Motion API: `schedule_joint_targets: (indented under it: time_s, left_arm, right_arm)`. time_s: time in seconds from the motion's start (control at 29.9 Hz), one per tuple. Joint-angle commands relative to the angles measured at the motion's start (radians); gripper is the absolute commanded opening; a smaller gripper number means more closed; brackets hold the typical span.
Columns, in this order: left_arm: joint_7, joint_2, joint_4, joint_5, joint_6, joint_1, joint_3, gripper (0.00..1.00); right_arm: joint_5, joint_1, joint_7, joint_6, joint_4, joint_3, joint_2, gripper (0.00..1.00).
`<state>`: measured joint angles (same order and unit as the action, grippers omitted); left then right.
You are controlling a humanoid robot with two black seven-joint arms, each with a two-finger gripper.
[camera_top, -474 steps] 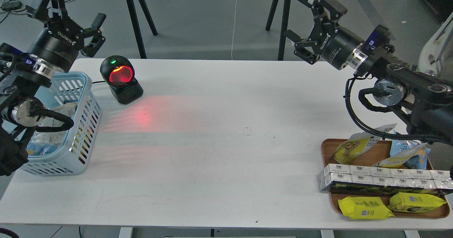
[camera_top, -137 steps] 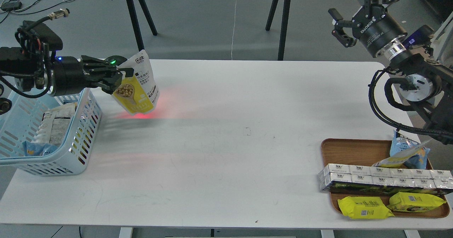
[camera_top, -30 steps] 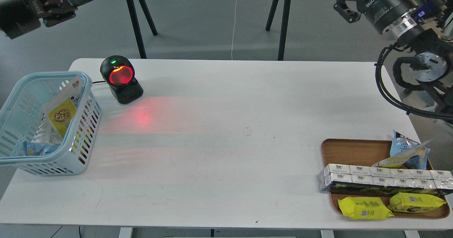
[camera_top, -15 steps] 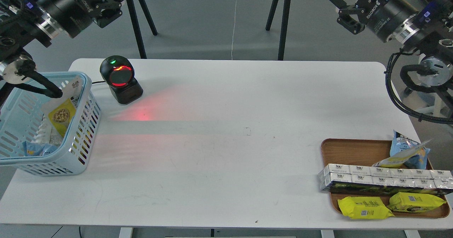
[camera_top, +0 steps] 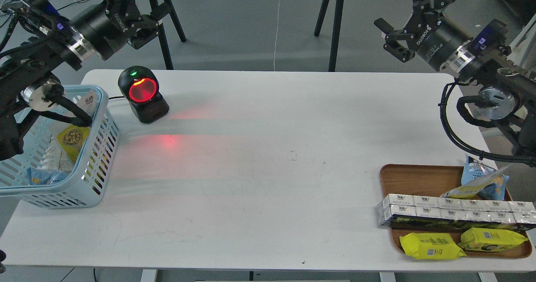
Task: Scan snack and place in basket
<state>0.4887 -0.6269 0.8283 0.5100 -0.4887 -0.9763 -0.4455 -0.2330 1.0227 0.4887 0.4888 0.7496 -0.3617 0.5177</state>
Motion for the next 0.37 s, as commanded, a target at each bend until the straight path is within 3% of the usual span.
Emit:
schedule_joint_targets:
  time_s: [0.0,0.33]
  left_arm:
    - [0.0,-0.004,0.002,-0.002,0.0,0.014,-0.001,0.98]
    - [0.0,-0.004,0.002,-0.004,0.0,0.039,-0.004,0.98]
  right_arm:
    - [0.001,-0.006,0.0,0.0,-0.003,-0.008,-0.008,0.99]
    - [0.004,-0.073,0.0,0.0,-0.001,-0.062,-0.007,0.99]
